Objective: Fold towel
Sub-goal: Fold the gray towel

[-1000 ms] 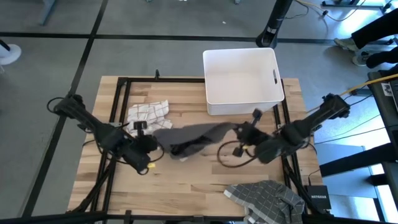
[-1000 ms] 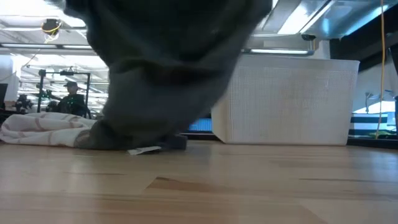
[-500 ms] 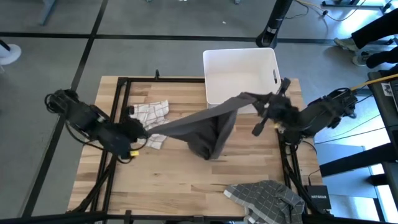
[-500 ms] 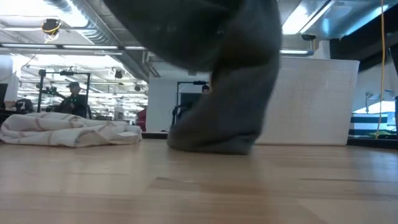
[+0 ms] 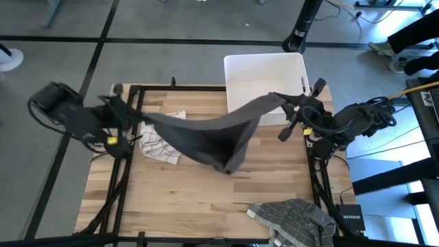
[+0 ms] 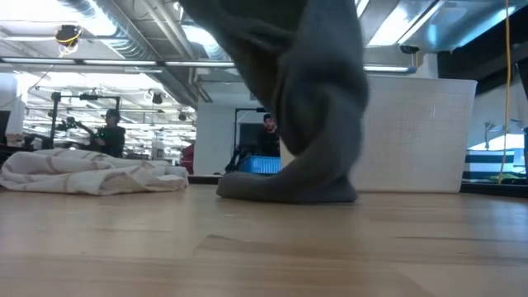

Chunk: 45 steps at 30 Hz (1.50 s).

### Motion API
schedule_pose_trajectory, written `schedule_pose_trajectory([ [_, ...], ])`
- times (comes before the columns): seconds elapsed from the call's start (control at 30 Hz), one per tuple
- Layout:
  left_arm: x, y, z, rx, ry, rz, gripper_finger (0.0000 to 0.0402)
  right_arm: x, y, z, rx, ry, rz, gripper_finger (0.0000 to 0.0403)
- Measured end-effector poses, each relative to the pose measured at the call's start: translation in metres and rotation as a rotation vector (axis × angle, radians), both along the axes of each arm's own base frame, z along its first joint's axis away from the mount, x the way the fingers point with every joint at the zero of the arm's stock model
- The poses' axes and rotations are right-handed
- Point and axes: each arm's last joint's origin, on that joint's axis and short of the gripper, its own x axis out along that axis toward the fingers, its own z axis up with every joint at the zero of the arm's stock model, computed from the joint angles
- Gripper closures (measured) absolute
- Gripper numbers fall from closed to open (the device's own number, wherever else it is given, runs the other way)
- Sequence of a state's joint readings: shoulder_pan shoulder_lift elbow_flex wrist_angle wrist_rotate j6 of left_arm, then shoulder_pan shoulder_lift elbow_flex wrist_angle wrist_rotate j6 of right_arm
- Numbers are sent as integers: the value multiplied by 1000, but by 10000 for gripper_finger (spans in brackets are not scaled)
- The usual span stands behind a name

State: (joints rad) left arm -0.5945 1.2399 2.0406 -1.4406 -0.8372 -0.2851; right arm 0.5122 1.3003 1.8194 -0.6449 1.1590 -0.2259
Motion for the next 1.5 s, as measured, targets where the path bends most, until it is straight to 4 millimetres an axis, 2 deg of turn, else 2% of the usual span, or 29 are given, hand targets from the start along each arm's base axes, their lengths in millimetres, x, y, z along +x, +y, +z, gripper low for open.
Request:
schedule_pose_trajectory([
  [0.17, -8, 8, 28, 76, -193, 51, 399, 4, -10, 5, -13, -22, -54, 393],
  [0.33, -8, 10, 47, 157, -300, 121, 396, 6, -17, 13, -38, -54, -91, 393],
  [0.6, -11, 14, 69, 276, -369, 283, 395, -9, -24, 50, -14, -240, -101, 393],
  [0.9, -17, 21, 70, 419, -208, 546, 396, -17, -27, 61, 13, -288, -68, 393],
  [1.1, -19, 25, 70, 452, -174, 574, 398, -17, -28, 61, -8, -272, -71, 393],
  [1.27, -12, 28, 69, 502, -115, 637, 396, -4, -29, 56, -29, -249, -86, 393],
  [1.4, -11, 26, 65, 540, -81, 622, 398, 0, -20, 46, -50, -176, 96, 393],
  [1.5, -8, 21, 56, 570, -74, 528, 399, 4, -14, 35, 5, -124, 289, 393],
])
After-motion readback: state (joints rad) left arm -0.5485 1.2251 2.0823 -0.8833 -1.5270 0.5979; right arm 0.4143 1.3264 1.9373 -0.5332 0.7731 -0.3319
